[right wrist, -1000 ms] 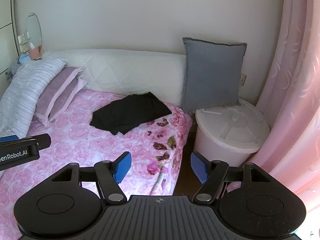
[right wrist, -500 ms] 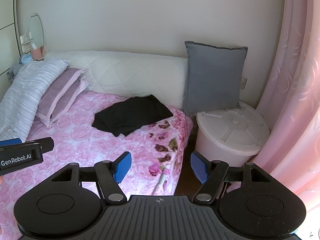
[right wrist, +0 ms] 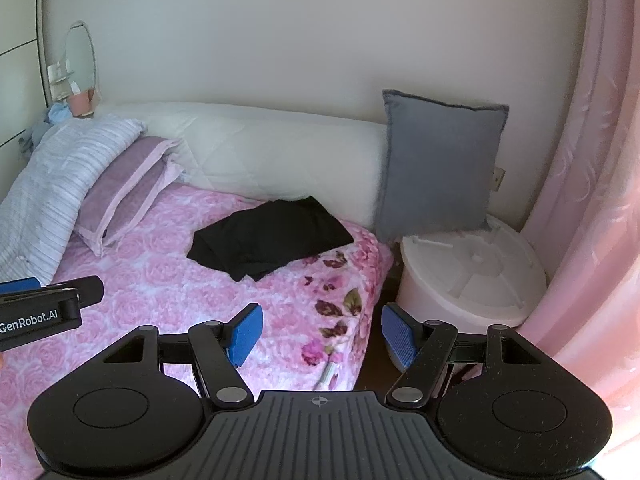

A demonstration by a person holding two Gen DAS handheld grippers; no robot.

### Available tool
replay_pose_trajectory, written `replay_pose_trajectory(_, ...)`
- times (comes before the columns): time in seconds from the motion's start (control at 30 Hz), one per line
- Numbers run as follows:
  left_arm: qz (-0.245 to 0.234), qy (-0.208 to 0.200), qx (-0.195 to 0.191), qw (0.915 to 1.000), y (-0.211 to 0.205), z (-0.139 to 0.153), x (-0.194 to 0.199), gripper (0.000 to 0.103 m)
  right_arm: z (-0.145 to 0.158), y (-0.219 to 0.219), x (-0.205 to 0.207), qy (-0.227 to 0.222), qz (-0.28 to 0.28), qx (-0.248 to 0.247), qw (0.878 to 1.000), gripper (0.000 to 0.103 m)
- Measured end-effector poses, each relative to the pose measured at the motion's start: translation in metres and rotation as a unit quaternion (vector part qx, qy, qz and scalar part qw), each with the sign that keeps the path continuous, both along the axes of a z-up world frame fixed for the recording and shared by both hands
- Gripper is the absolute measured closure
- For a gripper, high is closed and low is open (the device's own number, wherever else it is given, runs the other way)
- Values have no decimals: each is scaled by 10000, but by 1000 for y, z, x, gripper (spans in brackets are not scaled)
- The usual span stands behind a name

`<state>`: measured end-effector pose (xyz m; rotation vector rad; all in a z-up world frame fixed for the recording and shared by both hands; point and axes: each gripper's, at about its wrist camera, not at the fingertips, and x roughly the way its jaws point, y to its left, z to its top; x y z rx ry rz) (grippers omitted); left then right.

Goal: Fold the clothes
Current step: 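Move both tools toward the black garment on the bed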

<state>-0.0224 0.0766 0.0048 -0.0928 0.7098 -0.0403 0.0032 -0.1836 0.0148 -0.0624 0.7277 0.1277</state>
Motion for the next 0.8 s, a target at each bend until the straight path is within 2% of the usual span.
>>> replay_pose_trajectory(0.47,129,115,44,9998,2,-11,32,31,-13,20,35,116,-1,-45,9999,34)
replay_pose_trajectory(0.8,279,279,141,9991,-7,-23,70,31,-29,13,67,189,47,-30,9998,34)
